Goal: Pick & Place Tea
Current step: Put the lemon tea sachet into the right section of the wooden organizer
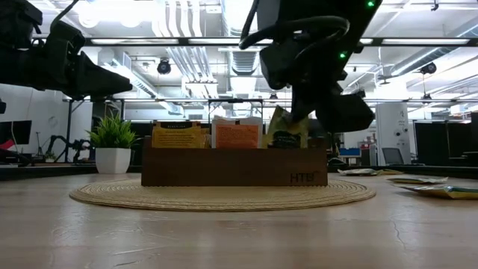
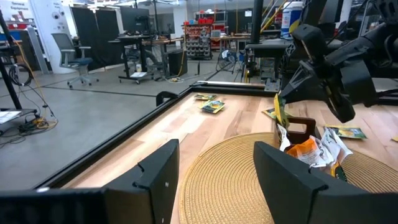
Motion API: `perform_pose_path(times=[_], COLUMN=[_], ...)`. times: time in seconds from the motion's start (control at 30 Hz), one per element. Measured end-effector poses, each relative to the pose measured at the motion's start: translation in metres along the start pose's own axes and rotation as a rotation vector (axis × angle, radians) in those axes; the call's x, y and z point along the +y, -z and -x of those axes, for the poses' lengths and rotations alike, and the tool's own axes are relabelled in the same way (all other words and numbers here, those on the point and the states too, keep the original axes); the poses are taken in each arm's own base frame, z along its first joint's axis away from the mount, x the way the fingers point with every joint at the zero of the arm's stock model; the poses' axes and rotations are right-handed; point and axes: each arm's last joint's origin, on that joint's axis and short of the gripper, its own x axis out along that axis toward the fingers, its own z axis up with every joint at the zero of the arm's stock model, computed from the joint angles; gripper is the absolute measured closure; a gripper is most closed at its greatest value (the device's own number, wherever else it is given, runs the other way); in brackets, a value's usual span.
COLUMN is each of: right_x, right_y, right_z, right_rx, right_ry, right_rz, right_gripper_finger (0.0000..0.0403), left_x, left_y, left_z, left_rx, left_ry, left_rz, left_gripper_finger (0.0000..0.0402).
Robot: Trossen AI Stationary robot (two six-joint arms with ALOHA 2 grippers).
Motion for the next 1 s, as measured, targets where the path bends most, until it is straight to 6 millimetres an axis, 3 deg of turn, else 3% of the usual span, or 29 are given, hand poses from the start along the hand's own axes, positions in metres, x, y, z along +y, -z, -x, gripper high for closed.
perform_pose_path(times=[0.4, 1.0], right_x=[0.0018, -0.0003], right_y=[0.0028, 0.0027], right_z=[-0.0005, -0.0030], right_rx=[0.014, 0.018], right_ry=[0.001, 0.008], right_rz=[0.043, -0.037], right_gripper_finger=[0.0390, 0.0389], left_x=[0.0001, 0.0000], left_y=[0.0000, 0.0000], left_z=[0.0000, 0.0000], left_rx=[0.000, 0.000], left_ry=[-0.001, 0.000], left_rz=[0.000, 0.000], left_gripper_finger=[0.0199, 0.0199])
